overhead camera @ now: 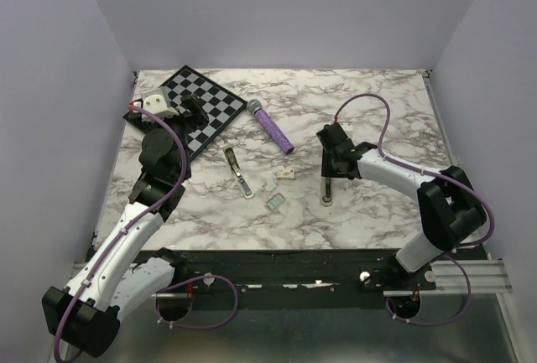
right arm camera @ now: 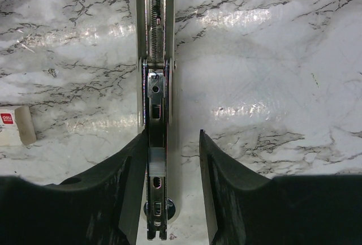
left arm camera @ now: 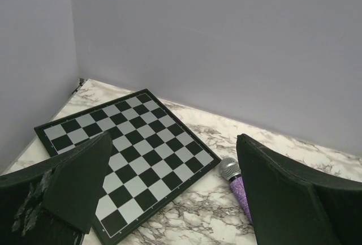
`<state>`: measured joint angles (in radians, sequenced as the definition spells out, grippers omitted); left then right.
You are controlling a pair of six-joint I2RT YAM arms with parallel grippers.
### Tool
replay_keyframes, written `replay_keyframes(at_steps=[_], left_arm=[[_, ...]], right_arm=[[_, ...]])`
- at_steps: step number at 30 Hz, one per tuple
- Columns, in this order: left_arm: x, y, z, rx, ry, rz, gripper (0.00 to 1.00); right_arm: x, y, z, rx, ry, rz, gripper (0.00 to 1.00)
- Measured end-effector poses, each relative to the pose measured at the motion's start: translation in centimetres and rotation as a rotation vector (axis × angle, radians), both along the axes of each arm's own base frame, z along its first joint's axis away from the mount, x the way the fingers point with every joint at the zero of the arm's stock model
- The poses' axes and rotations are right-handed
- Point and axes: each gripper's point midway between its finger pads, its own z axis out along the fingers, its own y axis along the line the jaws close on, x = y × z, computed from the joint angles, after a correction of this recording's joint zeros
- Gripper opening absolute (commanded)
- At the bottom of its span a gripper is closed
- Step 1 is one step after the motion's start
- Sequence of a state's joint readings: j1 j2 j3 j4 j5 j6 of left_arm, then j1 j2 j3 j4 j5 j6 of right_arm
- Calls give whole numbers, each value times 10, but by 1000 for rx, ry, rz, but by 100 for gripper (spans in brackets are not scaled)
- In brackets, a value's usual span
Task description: Load the staples into the stapler
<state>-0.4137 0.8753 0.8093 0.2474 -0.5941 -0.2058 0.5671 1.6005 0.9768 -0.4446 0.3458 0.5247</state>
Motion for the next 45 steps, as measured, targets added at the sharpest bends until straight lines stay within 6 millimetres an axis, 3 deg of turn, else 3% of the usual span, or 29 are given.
replay_keyframes(at_steps=[16,45], left_arm=[[0,0,0,0,0,0,99],[0,0,1,-2,-6,-2,99]], right_arm=[[-1,0,19,40,-42,9,49],[-10,-8,-4,17,18,3,49]])
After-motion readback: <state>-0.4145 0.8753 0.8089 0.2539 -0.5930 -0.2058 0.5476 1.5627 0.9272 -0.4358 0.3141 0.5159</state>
